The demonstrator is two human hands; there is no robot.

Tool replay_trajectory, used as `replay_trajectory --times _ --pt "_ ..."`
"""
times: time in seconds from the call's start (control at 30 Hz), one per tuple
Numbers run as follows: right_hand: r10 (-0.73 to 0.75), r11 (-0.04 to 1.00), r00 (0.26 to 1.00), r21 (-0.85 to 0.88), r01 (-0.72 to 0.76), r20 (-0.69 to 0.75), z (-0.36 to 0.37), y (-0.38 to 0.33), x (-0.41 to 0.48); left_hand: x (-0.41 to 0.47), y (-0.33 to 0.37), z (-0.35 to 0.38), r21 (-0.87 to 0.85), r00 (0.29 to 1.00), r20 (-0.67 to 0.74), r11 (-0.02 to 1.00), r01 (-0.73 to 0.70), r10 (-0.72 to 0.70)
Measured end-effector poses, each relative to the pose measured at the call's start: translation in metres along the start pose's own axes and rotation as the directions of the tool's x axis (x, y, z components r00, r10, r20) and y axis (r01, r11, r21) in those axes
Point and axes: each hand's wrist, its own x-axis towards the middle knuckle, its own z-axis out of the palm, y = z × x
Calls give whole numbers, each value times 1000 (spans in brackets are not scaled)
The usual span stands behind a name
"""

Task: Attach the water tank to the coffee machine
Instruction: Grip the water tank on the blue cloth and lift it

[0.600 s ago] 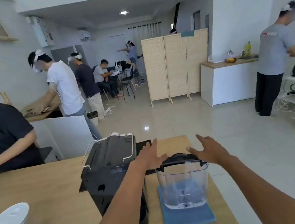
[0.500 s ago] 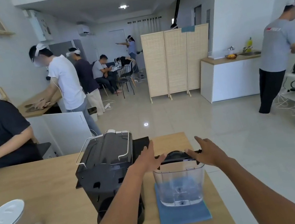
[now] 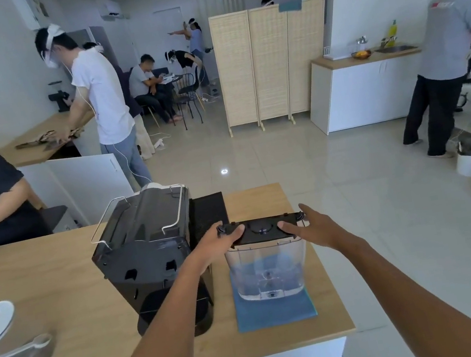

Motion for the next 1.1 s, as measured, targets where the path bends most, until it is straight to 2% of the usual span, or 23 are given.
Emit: replay_trajectory --times 0.13,0.4,0.53,0.67,0.8,0.93,1.1 --pt "23 999 999 24 -24 22 1 2 1 1 -5 -1 2 998 57 1000 -31 31" --pt "-27 999 999 44 25 41 2 7 9 2 -10 -1 -80 998 55 996 -37 41" --pt "-74 996 997 54 73 16 4 5 7 -2 -7 0 -132 998 16 990 -58 61" --pt "-133 988 991 73 135 -21 6 4 8 -4 -7 -1 -205 987 -26 966 -159 157" --pt "-145 986 989 75 147 -35 8 6 10 -1 -12 0 -211 968 -75 945 -250 240" --pt "-138 986 988 82 143 -65 11 1 5 5 -22 9 -207 954 -179 938 -277 242" --pt "-157 979 980 111 171 -125 19 -3 0 -13 -8 18 -203 936 -211 924 -323 281"
